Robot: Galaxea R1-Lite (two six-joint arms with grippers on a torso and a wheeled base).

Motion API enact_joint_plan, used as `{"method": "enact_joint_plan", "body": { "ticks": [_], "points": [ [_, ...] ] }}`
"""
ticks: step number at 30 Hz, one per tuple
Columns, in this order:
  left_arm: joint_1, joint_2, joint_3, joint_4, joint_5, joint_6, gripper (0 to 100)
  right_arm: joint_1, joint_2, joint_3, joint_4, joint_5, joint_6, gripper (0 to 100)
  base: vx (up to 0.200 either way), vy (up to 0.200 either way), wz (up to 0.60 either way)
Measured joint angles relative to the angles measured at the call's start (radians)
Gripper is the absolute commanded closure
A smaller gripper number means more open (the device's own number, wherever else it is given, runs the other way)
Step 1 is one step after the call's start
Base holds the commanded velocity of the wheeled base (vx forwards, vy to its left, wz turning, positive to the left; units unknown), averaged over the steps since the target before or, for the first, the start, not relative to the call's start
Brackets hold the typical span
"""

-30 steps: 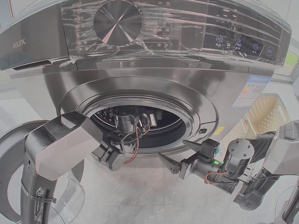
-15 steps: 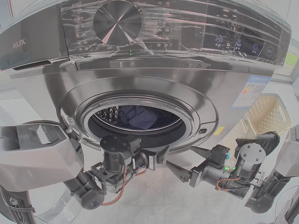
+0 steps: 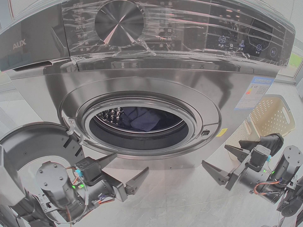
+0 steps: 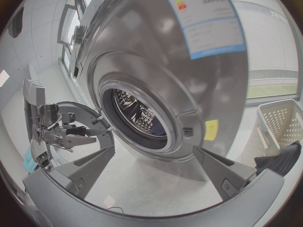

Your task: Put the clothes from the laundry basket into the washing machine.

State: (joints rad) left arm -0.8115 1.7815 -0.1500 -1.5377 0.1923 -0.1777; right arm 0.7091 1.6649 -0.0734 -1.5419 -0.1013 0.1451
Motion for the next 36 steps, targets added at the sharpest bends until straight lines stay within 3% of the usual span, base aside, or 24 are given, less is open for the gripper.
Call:
{"method": "enact_joint_plan", "body": {
  "ticks": [7,11,23,28,36],
  "points": [
    [0.025,-0.166,0.113,-0.001,0.017,0.046,0,-0.113,-0.107,0.05,0.054,-0.004,-0.025,0,-0.2,0.0,0.0],
    [0.074,-0.261,0.127,0.064,0.014,0.077,0,-0.149,-0.168,0.055,0.122,-0.008,-0.035,0,-0.2,0.0,0.0],
    [0.141,-0.624,0.133,0.445,0.014,0.109,0,-0.221,-0.417,0.056,0.422,-0.046,-0.04,0,-0.2,0.0,0.0],
    [0.173,-0.808,0.133,0.659,0.013,0.11,0,-0.26,-0.575,0.056,0.619,-0.062,-0.038,0,-0.2,0.0,0.0],
    [0.246,-1.082,0.133,0.922,-0.001,0.11,0,-0.365,-0.922,0.056,0.965,-0.063,-0.036,0,0.0,0.0,0.0]
  ]
}}
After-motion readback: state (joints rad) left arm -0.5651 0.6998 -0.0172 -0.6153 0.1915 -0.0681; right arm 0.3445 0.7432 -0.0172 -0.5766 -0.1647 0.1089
